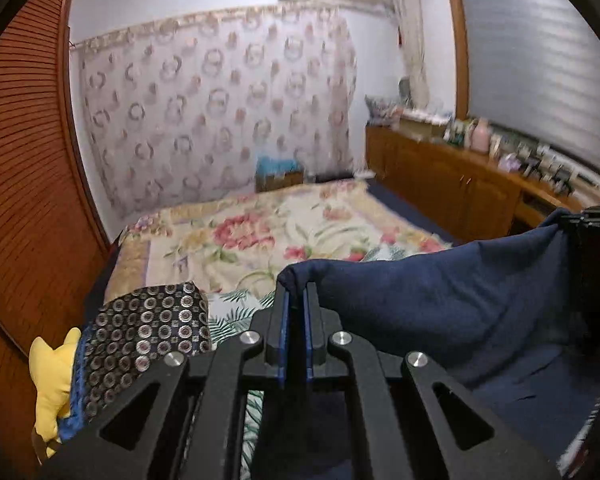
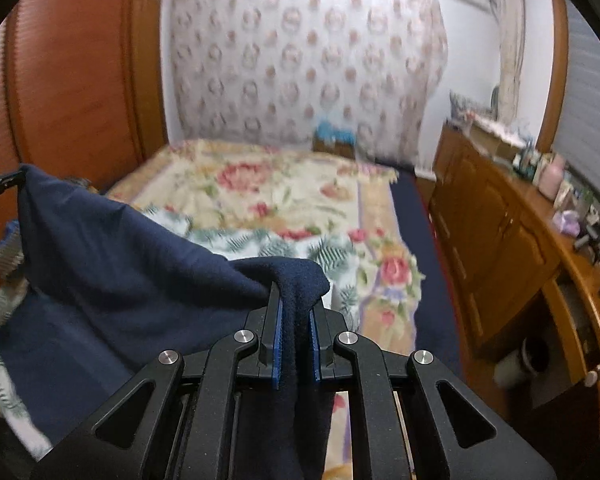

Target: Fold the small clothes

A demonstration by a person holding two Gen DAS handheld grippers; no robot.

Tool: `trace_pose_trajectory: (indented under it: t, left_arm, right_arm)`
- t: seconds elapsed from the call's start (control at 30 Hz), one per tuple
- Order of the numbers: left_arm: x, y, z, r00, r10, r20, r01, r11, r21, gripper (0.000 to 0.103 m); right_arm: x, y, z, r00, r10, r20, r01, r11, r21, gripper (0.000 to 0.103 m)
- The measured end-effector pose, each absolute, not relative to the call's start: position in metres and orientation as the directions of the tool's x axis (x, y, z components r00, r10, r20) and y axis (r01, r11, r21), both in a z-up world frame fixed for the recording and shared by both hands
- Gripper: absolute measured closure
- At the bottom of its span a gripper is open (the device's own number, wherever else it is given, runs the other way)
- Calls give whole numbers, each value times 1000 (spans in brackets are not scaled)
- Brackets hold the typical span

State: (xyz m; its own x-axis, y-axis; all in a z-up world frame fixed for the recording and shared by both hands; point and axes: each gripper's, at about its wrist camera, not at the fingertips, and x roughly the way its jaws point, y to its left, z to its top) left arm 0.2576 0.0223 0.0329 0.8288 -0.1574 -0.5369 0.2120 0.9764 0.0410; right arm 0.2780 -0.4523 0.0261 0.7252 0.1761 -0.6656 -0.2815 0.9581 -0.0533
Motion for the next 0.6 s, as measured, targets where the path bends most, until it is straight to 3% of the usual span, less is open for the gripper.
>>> trace_pose_trajectory:
  t: [0.33, 0.4, 0.47, 0.53, 0.6]
  left_arm:
    - [308, 6, -4, 756, -179, -630, 237, 971, 8, 99]
    - [310, 2, -8, 745, -160, -648, 235, 972, 31, 98]
    - [303, -3, -12, 740, -148, -656, 241, 969, 53, 97]
    - [293, -8, -14, 737, -143, -660, 248, 966, 68, 94]
    - [280, -9, -16, 730, -155, -666, 260, 964, 61, 89]
  right_arm:
    - [337, -462, -21, 673, 175, -719, -248, 969, 4, 95]
    - [339, -461, -26, 671, 173, -721, -245, 969, 4, 88]
    - [340, -459, -27, 673, 155, -724, -235, 972, -11, 65]
    - [338, -459, -26, 682, 152, -716, -230, 973, -13, 51]
    - [329, -458, -25, 691, 124, -713, -216, 976, -39, 45]
